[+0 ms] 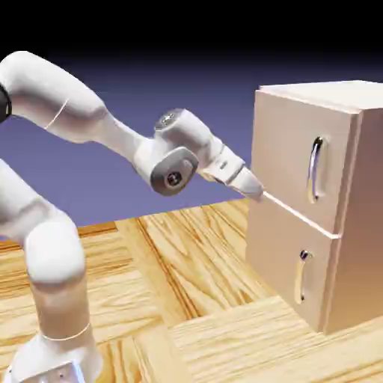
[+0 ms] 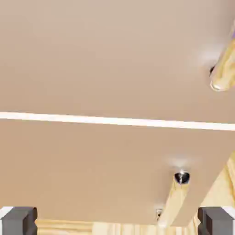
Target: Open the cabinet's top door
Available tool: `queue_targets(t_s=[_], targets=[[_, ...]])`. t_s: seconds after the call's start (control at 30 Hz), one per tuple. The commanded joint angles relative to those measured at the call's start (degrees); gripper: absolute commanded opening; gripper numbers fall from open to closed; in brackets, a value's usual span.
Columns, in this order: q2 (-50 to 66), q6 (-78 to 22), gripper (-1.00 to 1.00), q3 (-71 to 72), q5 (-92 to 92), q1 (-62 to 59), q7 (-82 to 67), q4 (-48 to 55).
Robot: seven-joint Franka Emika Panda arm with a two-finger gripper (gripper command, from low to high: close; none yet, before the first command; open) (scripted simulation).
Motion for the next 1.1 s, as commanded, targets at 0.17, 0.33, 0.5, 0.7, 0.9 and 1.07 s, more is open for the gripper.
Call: queue_targets(t_s=[0.17,0.33,0.5,0.7,0.9,1.07], targets=[[10.63,-2.17,0.00,9.90,-14.96,-10.46,-8.59,1.89],[19.49,-3.97,0.00,18.15,-27.42,-19.18,-15.74,3.47],[28.36,-5.78,0.00,26.39,-39.88,-27.90,-22.90,5.04],[38.99,-7.95,0.00,36.29,-54.83,-38.36,-31.48,6.94],[49.62,-10.11,0.00,46.19,-69.79,-48.83,-40.07,8.83],[58.48,-11.92,0.00,54.43,-82.25,-57.54,-47.22,10.40]])
